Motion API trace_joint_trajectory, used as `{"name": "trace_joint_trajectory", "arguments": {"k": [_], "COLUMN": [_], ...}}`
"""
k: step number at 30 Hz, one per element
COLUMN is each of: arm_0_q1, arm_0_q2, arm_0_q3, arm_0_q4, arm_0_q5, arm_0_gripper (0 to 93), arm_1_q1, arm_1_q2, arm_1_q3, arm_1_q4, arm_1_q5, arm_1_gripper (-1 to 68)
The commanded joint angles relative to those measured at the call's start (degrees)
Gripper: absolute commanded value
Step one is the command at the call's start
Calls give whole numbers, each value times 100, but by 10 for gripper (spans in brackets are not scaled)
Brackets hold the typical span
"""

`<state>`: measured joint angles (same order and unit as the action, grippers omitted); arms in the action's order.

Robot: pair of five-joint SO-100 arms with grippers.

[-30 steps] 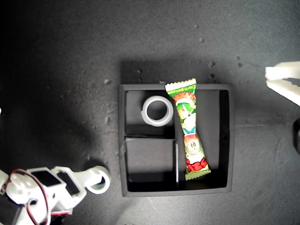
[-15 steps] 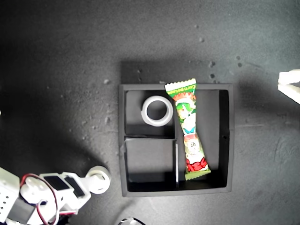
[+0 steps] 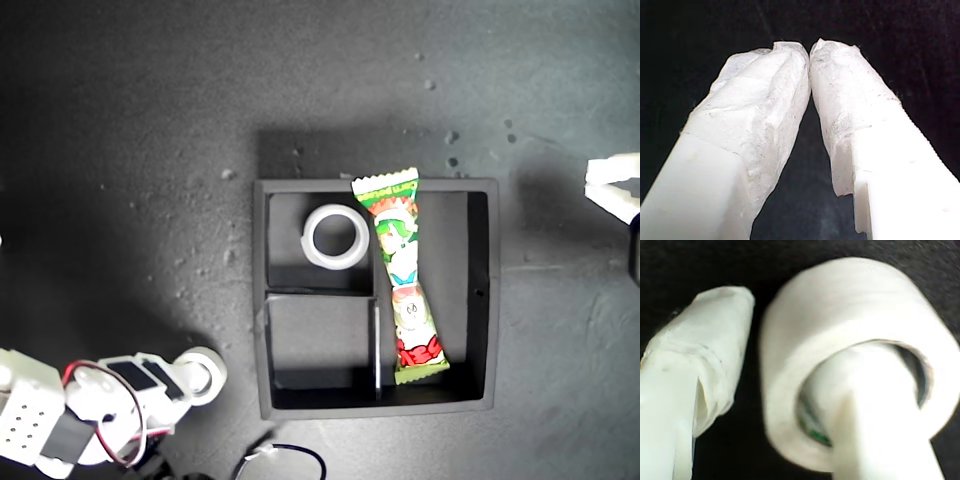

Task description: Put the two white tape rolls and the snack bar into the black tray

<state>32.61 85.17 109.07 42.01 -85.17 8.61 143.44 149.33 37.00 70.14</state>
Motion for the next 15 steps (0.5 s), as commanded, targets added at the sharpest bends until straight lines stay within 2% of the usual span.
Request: {"name": "trace_joint_trajectory", "arguments": {"k": [1,8,15], "arm_0_q1": [-290,-1002,-1301], "arm_0_q2": [413,721,-1020], "arm_0_q3": [-308,-2698,-5880], "arm_0_q4": [606,3006,4474], "arm_0_q5": [281,1556,2338], "arm_0_gripper": [2,2,2], "arm_1_q1": [-158,-475,-624], "arm_1_q2": [123,123,123], "arm_1_q3": [308,1591,2338], "arm_1_q4": [-554,-2101,-2927], "arm_1_q5": [149,694,1310], "arm_1_gripper": [-3,-3,-3]}}
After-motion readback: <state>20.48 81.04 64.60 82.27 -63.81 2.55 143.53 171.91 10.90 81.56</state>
